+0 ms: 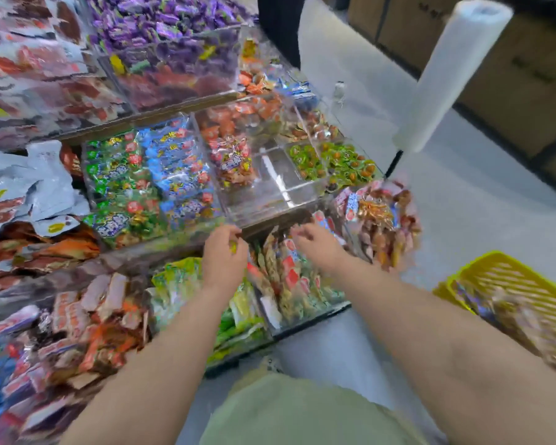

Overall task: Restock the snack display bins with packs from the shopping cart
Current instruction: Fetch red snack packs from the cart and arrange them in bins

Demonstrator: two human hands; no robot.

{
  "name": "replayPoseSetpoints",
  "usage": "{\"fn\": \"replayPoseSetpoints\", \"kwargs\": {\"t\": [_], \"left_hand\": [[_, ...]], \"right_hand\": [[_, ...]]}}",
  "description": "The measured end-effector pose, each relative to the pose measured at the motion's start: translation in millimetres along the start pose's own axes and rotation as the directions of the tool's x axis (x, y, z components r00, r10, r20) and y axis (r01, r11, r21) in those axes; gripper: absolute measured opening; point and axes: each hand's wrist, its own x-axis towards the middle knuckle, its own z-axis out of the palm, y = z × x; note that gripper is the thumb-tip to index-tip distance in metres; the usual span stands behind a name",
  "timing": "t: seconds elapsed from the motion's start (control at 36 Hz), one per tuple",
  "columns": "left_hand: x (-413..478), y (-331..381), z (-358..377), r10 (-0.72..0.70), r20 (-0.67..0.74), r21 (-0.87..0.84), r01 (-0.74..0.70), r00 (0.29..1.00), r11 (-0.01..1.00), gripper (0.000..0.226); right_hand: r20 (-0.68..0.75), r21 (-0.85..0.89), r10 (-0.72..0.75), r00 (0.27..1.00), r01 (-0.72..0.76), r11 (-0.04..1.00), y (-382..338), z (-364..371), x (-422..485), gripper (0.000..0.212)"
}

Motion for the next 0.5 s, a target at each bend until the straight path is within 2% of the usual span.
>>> {"fn": "replayPoseSetpoints", "kwargs": {"t": [0.08,0.17,0.22,0.28,0.36,0.42,0.5], "left_hand": [[-42,0,45,-0.186,0.304,0.027,0.187,0.934,0.982,0.011],[-89,-1,81,-0.273,0.534,0.132,0.24,0.8,0.962,0.01],[-119,-3,104,-0.353,0.632,0.203,0.293,0.689,0.935,0.021],[-146,-4,125,-0.446,0.686,0.309,0.325,0.575,0.894,0.025],[-183,-1,149,-0.538,0.708,0.433,0.32,0.458,0.843,0.014],[-203,4,163,-0.544,0.728,0.477,0.26,0.417,0.839,0.011],[-227,19,178,-0.527,0.764,0.52,0.128,0.373,0.845,0.017]], "right_hand": [[-0.058,0.071,0.169,0.984,-0.164,0.984,72,-23,-44,0.023],[-0.082,0.064,0.352,0.932,-0.348,0.935,142,-45,-97,0.029],[-0.081,0.059,0.469,0.88,-0.465,0.883,185,-57,-136,0.025],[-0.082,0.121,0.572,0.816,-0.562,0.818,225,-66,-177,0.022],[-0.059,0.287,0.726,0.685,-0.685,0.67,272,-71,-241,0.024],[0.005,0.363,0.806,0.591,-0.753,0.55,296,-71,-282,0.027],[0.121,0.442,0.886,0.447,-0.824,0.355,325,-67,-338,0.016]]}}
